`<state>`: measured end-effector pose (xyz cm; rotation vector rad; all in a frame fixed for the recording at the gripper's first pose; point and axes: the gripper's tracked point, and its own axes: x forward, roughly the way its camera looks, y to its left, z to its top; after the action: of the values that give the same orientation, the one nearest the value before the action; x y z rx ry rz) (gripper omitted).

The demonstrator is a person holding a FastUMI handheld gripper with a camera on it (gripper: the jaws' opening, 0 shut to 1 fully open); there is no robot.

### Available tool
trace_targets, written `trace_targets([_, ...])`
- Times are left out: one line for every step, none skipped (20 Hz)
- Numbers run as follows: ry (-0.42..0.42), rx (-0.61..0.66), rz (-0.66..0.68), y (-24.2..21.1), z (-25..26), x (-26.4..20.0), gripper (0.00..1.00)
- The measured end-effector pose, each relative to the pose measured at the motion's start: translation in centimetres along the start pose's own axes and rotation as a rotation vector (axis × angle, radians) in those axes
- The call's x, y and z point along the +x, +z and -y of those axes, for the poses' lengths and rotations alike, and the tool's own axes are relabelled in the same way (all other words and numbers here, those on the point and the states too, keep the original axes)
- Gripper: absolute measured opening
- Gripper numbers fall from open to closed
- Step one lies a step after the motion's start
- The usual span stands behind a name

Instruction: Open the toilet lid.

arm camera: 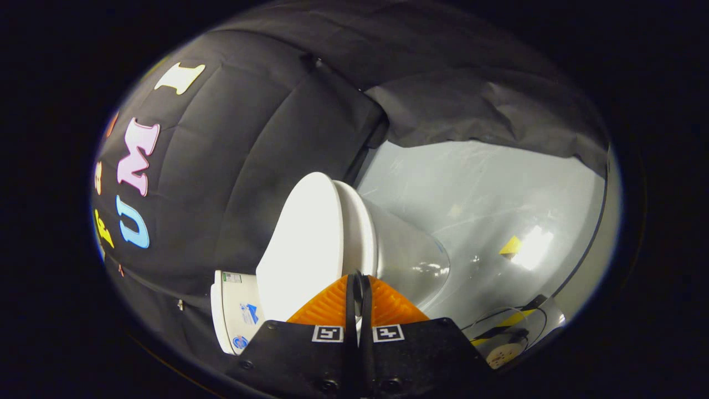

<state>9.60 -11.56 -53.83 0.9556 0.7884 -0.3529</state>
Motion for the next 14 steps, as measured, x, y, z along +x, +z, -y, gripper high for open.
trace_targets([-0.001,-0.029,0.014,0.2,-0.8,-0.5,0.05])
trace_targets([-0.003,-0.062,0.026,0.2,-1.7,-1.0,0.05])
trace_targets([-0.006,-0.1,0.038,0.4,-2.6,-1.6,0.05])
trace_targets([-0.007,-0.138,0.051,0.5,-3.6,-2.4,0.05])
trace_targets([-0.006,-0.167,0.065,0.7,-4.5,-3.1,0.05])
trace_targets([-0.003,-0.191,0.082,0.9,-5.6,-3.8,0.05])
trace_targets([-0.001,-0.213,0.099,1.1,-6.6,-4.5,0.05])
trace_targets([0.001,-0.239,0.117,1.0,-7.6,-5.2,0.05])
trace_targets([0.002,-0.27,0.134,0.9,-8.6,-5.9,0.05])
trace_targets([0.002,-0.303,0.151,0.8,-9.7,-6.5,0.05])
trace_targets([0.002,-0.336,0.169,0.7,-10.8,-7.2,0.05])
trace_targets([0.001,-0.372,0.184,0.5,-11.8,-7.8,0.05])
trace_targets([0.002,-0.41,0.204,0.4,-13.1,-8.5,0.05])
trace_targets([0.008,-0.448,0.225,0.2,-14.4,-9.2,0.05])
